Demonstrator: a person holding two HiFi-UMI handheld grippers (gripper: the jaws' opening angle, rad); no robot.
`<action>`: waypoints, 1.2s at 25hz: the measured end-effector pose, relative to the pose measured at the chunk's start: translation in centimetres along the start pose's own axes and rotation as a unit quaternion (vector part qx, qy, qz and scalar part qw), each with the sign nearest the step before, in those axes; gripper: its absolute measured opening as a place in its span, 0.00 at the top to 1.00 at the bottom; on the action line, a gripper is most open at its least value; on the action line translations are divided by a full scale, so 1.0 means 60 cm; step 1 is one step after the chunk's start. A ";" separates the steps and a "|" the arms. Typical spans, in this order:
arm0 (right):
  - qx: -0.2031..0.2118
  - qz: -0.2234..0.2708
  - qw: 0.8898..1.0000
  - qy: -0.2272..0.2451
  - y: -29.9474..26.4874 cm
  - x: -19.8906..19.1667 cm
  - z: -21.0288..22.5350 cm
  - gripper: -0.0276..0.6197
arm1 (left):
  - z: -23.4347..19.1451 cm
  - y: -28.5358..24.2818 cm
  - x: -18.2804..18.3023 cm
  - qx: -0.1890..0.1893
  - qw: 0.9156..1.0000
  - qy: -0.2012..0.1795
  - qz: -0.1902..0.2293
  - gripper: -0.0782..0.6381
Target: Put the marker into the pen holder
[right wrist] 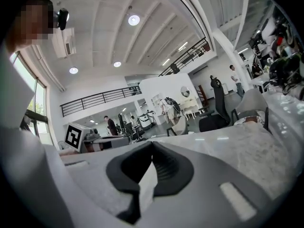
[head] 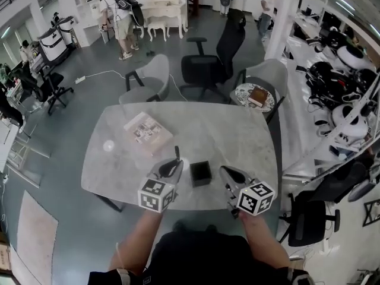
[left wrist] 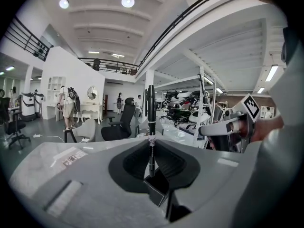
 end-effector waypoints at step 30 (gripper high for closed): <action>0.025 -0.052 0.998 -0.040 0.026 -0.039 0.134 0.95 | 0.027 -0.165 -0.167 0.029 0.997 0.044 -0.059 0.83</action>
Point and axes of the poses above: the fingertips, and each gripper's own axes: y backward along the fingers, z to its right, x out of its top, the point moved 6 cm from there along y, backward along the fingers, and after that the axes turned 10 degrees about z, right-handed, at the moved point
